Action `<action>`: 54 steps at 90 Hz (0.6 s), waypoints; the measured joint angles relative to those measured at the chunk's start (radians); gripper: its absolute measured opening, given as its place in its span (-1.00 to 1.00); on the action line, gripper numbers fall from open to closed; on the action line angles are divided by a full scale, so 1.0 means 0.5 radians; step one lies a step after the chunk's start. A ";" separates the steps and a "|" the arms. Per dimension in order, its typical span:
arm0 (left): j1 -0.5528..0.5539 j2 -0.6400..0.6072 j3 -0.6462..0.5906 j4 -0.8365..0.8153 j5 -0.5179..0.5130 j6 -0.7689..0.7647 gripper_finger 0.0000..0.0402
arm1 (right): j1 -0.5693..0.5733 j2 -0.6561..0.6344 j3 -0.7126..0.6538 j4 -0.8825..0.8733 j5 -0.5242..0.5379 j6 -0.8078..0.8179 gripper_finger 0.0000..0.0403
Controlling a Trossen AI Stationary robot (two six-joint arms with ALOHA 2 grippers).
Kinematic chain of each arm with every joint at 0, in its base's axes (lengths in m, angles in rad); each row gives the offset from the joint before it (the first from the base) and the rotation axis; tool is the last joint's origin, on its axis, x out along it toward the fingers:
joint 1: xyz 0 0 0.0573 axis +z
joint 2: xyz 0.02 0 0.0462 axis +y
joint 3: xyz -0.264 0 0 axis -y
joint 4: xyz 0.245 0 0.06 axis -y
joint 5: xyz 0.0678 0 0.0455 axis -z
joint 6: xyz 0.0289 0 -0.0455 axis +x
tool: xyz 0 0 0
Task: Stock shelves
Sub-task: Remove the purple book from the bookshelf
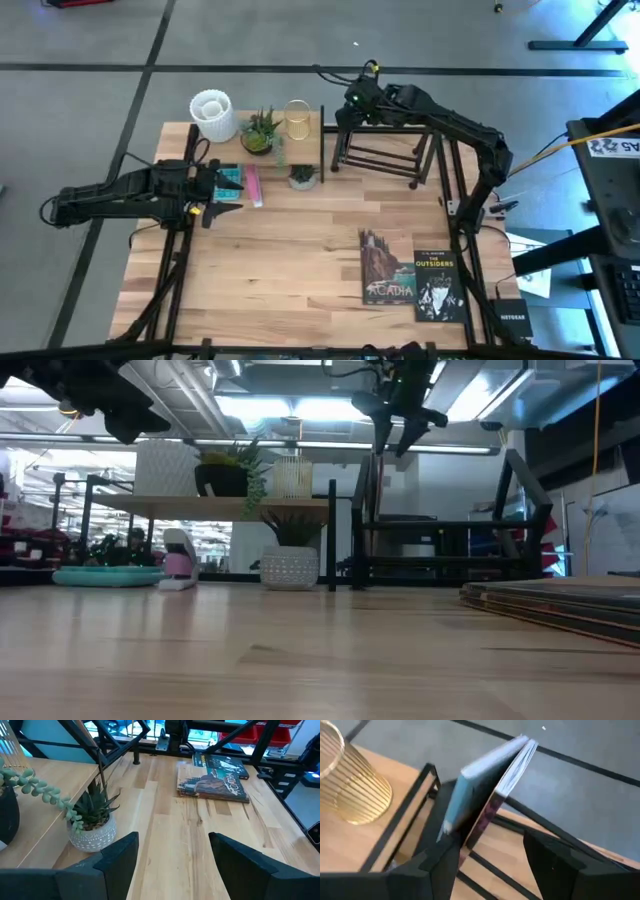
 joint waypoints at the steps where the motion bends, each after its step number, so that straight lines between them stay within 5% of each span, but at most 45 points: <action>1: 0.000 0.000 0.000 0.000 0.000 0.000 0.18 | 0.000 0.000 0.000 0.007 0.000 0.000 0.01; 33: 0.001 0.000 0.000 0.000 0.000 0.000 0.18 | -0.005 0.081 0.000 0.043 0.188 0.063 -0.04; 54: 0.000 0.000 0.000 0.001 0.000 0.000 0.18 | -0.016 0.172 0.000 0.039 0.222 0.026 -0.48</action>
